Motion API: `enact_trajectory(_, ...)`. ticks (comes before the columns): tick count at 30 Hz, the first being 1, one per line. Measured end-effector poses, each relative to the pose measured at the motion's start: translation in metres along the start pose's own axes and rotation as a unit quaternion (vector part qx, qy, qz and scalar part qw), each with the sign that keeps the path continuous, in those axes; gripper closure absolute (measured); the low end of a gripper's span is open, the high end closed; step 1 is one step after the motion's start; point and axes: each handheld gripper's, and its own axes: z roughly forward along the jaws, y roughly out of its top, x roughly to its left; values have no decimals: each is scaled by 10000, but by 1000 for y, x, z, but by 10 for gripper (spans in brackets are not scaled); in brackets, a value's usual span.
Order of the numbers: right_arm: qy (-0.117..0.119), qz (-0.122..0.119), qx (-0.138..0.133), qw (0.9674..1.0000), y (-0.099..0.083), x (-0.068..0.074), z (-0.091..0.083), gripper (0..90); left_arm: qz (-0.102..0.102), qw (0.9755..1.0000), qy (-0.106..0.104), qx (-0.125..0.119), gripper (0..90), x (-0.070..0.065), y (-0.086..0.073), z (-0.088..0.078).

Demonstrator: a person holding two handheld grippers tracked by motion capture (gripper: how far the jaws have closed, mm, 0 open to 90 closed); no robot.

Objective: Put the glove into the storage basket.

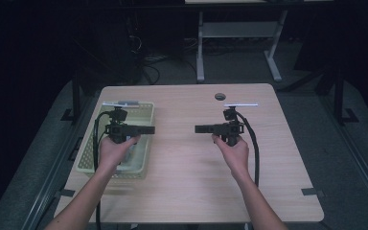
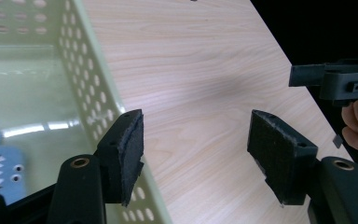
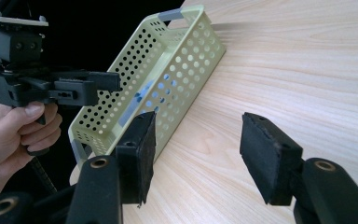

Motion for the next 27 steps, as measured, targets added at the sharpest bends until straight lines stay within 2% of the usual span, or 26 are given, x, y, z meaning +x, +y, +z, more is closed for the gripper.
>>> enact_trajectory(8, -53, 53, -15, 10000, -6, -8, -12, 444, 124, 9997, -200, 39, 346, -15, -1, 10)
enact_trajectory(11, -105, 95, -77, 9999, -9, -14, -20, 443, 166, 9993, -328, 34, 342, -25, -2, 18)
enact_trajectory(13, -121, 113, -96, 9998, -10, -16, -22, 442, 204, 9991, -368, 51, 339, -27, -2, 20)
enact_trajectory(14, -138, 167, -112, 9997, -12, -20, -27, 435, 195, 9987, -461, 74, 336, -32, -3, 25)
enact_trajectory(23, -273, 227, -201, 9992, -20, -32, -44, 409, 321, 9972, -657, 136, 324, -47, -8, 36)
enact_trajectory(27, -308, 292, -268, 9987, -24, -39, -51, 403, 317, 9965, -759, 158, 313, -52, -13, 43)
